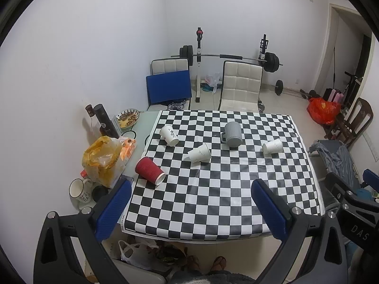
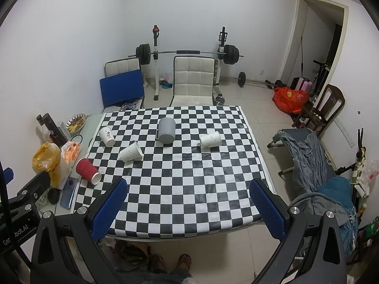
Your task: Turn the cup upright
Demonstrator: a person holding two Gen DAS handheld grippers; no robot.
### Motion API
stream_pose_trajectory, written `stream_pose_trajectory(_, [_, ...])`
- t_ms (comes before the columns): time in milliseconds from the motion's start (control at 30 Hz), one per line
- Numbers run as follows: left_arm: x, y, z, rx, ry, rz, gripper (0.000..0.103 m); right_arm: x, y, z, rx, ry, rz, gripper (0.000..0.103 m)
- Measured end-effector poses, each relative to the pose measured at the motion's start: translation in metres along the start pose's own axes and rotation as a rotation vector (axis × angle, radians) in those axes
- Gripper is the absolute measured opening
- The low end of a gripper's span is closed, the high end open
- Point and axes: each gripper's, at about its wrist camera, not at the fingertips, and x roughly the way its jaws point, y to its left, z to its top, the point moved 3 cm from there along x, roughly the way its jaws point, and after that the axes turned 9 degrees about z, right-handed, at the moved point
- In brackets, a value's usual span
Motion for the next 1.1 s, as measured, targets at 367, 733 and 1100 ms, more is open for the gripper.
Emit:
stream_pose_trajectory(367, [0.0000,0.0011,0.0030,-0.003,0.002,-0.003,0.103,0.0014,-0.0014,0.0030,-0.003,0.001,-0.001,0.103])
stream_pose_trajectory(733, [-0.0004,-0.0019,0.0056,0.000,0.003,-0.004,0.103,0.0030,-0.0026,0.0057,-0.002,0.002,-0.001,0.103])
stream_pose_trajectory(1100, [-0.0002,-0.0021,0.0060,0.000,0.003,-0.006,0.103,0.0033,-0.0033,0.0062,-0.003,0.003,0.000,0.103])
